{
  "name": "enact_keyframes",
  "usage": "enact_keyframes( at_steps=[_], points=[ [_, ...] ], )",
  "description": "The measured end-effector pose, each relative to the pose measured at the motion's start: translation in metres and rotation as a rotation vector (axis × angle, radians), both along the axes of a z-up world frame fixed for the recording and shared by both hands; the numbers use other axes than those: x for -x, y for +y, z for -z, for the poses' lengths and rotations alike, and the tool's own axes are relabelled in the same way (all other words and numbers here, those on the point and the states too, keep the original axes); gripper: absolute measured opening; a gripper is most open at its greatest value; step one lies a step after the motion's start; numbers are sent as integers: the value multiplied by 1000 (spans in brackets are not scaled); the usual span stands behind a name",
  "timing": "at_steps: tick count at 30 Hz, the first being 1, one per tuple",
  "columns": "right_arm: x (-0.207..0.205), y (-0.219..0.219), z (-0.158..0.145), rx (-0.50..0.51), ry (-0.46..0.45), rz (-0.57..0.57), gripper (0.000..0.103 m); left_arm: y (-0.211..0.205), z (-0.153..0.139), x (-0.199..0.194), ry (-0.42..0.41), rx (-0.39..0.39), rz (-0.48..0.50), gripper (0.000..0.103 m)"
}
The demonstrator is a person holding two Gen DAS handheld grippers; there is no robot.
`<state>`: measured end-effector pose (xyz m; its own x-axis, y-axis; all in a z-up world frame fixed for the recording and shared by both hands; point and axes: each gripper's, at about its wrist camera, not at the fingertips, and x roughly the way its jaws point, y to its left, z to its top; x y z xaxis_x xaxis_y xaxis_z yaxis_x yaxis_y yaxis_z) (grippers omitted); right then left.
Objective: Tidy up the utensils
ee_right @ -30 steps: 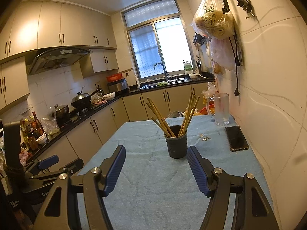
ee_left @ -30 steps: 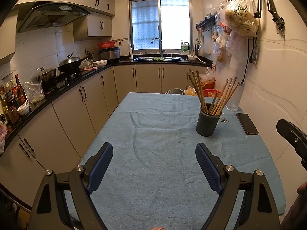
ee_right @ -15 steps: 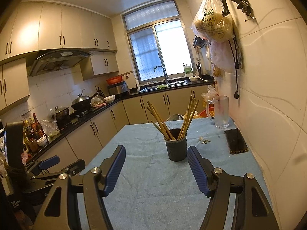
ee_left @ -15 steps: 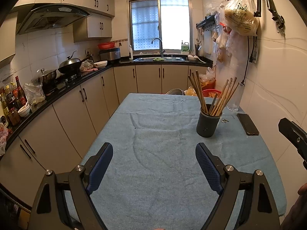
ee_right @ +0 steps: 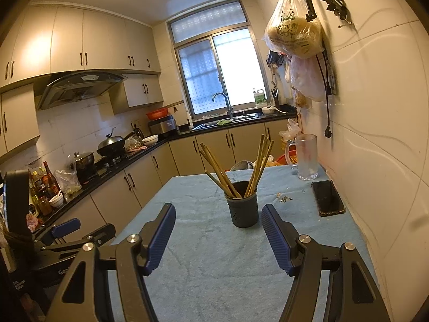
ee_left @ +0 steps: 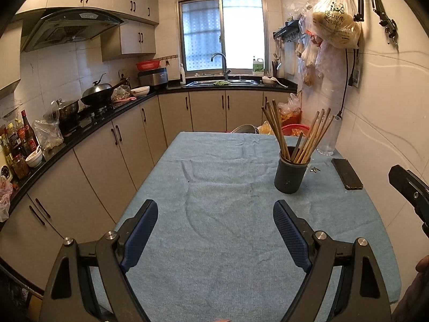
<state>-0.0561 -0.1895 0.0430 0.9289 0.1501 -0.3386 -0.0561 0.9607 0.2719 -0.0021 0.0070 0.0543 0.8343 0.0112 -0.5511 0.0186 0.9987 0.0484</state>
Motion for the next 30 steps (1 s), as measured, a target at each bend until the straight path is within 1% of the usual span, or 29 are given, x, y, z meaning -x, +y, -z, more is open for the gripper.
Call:
enact_keyframes(
  at_steps=[30],
  points=[
    [0,1,-2,12,-5,-10,70,-2,-3,5,1,0,4,88]
  ],
)
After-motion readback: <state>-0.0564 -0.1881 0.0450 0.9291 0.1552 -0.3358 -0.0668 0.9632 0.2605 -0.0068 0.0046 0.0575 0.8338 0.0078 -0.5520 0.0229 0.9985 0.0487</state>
